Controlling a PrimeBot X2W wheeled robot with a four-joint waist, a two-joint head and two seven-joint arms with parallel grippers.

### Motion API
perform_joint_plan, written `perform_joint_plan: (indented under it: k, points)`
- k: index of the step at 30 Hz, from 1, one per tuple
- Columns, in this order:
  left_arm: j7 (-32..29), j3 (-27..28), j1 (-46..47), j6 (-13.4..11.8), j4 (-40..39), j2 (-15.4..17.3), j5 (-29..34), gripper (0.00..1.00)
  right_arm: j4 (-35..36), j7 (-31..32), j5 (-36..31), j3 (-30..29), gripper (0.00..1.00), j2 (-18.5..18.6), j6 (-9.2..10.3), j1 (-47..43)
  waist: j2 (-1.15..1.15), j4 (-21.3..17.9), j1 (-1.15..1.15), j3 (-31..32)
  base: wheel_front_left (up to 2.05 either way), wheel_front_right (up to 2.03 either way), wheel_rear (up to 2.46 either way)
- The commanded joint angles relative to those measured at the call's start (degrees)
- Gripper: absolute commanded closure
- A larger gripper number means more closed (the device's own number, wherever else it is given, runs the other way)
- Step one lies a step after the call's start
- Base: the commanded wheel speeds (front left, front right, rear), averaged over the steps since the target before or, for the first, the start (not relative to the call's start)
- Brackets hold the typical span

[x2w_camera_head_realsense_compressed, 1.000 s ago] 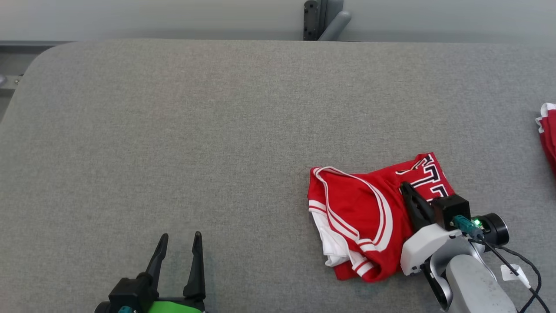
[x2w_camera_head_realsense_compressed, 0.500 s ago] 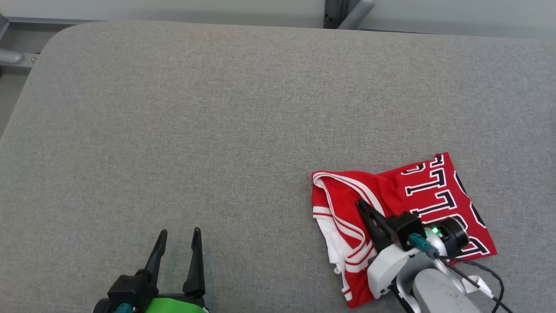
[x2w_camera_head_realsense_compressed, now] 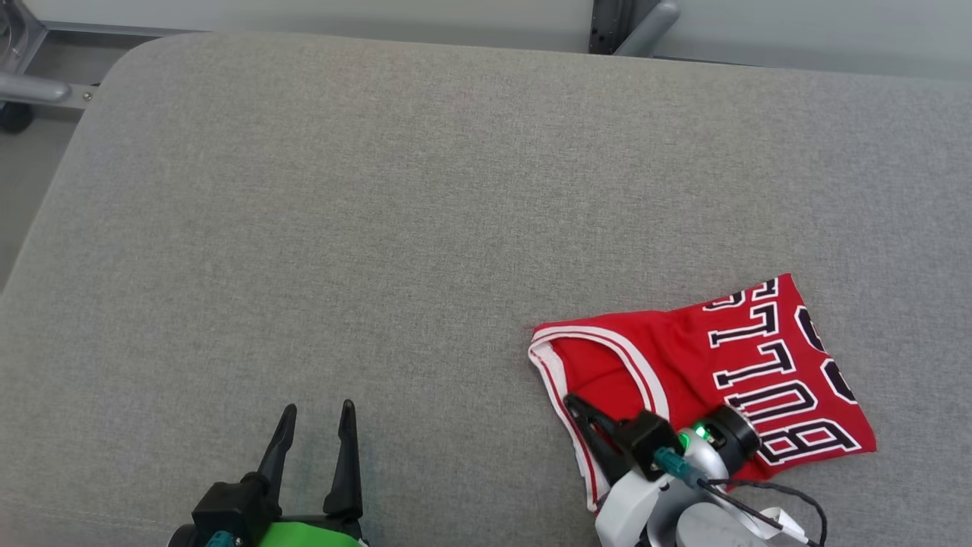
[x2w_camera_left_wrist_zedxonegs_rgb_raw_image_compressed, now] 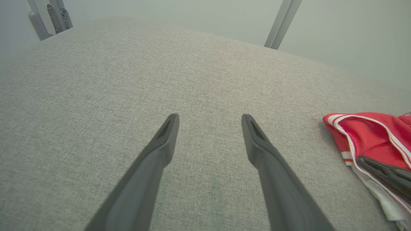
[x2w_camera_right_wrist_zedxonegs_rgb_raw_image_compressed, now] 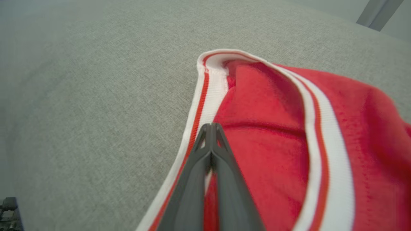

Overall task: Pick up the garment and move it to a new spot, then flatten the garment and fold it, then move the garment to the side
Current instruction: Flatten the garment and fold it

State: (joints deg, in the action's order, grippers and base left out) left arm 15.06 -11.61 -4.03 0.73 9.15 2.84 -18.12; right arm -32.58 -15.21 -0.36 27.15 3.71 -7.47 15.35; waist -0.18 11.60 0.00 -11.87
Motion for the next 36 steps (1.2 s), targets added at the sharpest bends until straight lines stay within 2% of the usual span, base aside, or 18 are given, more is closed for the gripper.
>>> perform_joint_plan:
  k: [1,6,10,15,20,21,23,25,26,30,36]
  points:
    - [0.1,-0.2,-0.1,-0.3,0.1,0.1,-0.4,0.00,-1.1,0.2,0.4,1.5,1.00,-0.1,-0.03,-0.7,0.18,0.2,0.00,0.6,0.00,0.00,0.00]
    - [0.1,0.2,-1.6,-0.4,0.3,0.1,-0.8,0.00,-1.7,0.1,2.1,5.6,1.00,0.2,-0.01,-1.6,0.18,-0.1,0.00,2.7,0.00,0.00,0.00]
    - [0.1,0.9,-3.4,-0.1,0.6,0.1,-0.7,0.00,2.1,0.1,3.4,6.1,1.00,1.2,-0.01,-3.6,0.18,-1.1,0.00,5.5,0.00,0.00,0.00]
    - [0.1,2.3,-5.0,0.4,0.8,0.1,-0.1,0.00,9.3,0.0,4.3,2.0,1.00,2.3,-0.01,-7.2,0.18,-2.3,0.00,8.1,0.00,0.00,0.00]
    - [0.1,4.4,-6.5,0.8,0.6,0.1,0.3,0.00,18.0,0.0,3.8,-7.7,0.97,3.6,-0.01,-13.5,0.18,-4.3,0.00,11.0,0.00,0.00,0.00]
    - [0.1,5.2,-7.1,0.9,0.4,0.1,0.4,0.00,20.3,0.0,3.2,-11.8,0.94,4.1,-0.01,-16.1,0.18,-5.2,0.00,11.8,0.00,0.00,0.00]
    - [0.1,5.6,-7.3,1.1,0.2,0.1,0.5,0.00,21.8,0.0,2.2,-15.7,0.85,4.7,-0.01,-17.9,0.18,-6.1,0.00,12.2,0.00,0.00,0.00]
    - [0.1,5.8,-7.4,1.2,-0.1,0.1,0.5,0.00,22.8,0.0,1.2,-19.9,0.40,5.0,-0.01,-19.6,0.18,-6.9,0.00,12.5,0.00,0.00,0.00]
    - [0.1,5.9,-7.4,1.3,-0.1,0.1,0.6,0.00,23.2,0.0,0.8,-22.3,0.02,4.8,-0.01,-20.2,0.18,-7.2,0.00,12.6,0.00,0.00,0.00]
    - [0.1,6.1,-7.4,2.2,0.1,0.1,1.2,0.00,23.9,0.0,0.5,-30.1,0.00,3.6,-0.01,-22.4,0.18,-8.1,0.00,13.4,0.00,0.00,0.00]
    - [0.1,5.7,-7.3,3.1,0.5,0.1,1.7,0.00,22.7,0.0,1.9,-37.9,0.00,1.9,-0.01,-23.6,0.18,-8.8,0.00,14.2,0.00,0.00,0.00]
